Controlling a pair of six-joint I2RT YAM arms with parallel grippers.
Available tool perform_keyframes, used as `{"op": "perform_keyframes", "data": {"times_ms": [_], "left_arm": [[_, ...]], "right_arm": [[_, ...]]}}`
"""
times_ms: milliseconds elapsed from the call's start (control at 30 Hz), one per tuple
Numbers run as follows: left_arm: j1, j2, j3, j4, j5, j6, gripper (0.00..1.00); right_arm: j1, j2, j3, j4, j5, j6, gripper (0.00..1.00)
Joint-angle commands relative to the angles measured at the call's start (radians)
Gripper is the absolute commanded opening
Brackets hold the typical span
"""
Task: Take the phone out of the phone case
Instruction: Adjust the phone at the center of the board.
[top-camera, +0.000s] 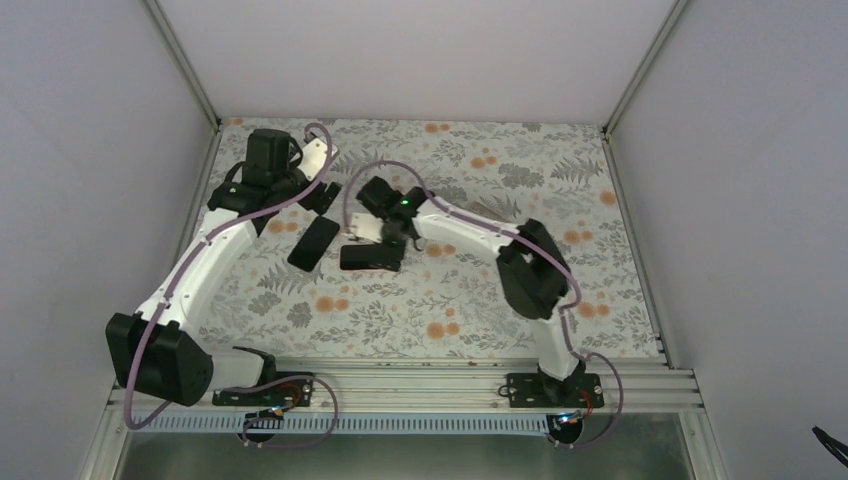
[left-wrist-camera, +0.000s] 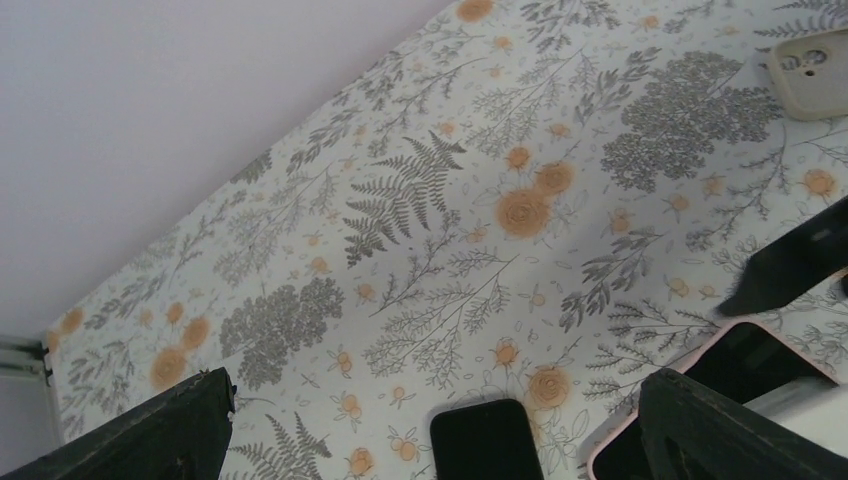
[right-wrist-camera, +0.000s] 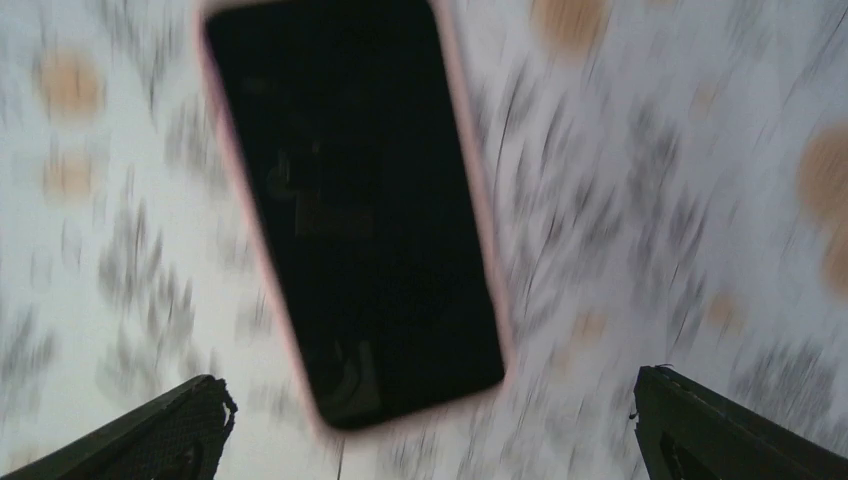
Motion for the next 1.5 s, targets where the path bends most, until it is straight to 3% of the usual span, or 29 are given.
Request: {"op": "perform_keyframes", "data": {"times_ms": [0,200,433,767,1100,1333,1467], "left_arm": [[0.033,0.015,0.039,-0.007,0.031,-0.047,1.0],[0.108,0.005,0.037,-0.008,0.054,-0.062,1.0],[0.195,0.014,0.031,0.006,0.053,-0.099,1.0],[0.338,0.039,0.04,0.003,0.154,-0.103,1.0],[0.415,0.051,0.03,0.0,0.201,-0.084,1.0],[0.483,0.041,0.02,-0.015,0.244,-0.062,1.0],[0.509,0.039,0.004,-0.011,0.27,-0.058,1.0]], "right_arm": [[0.024,0.183,0.304,0.037,0.043,0.093,1.0],[0.038,0.393,0.549,0.018,0.146,0.114,0.99],[0.036,0.47,0.579,0.122,0.272,0.122,0.98],[0.04,0.474,0.562,0.075,0.085,0.123,0.97],[0.087,0.393,0.467,-0.086,-0.214,0.038,0.94],[0.135,0.251,0.195,-0.059,-0.146,0.014,0.92],[0.144,0.133,-0.025,0.075,0.052,0.019,0.91]]}}
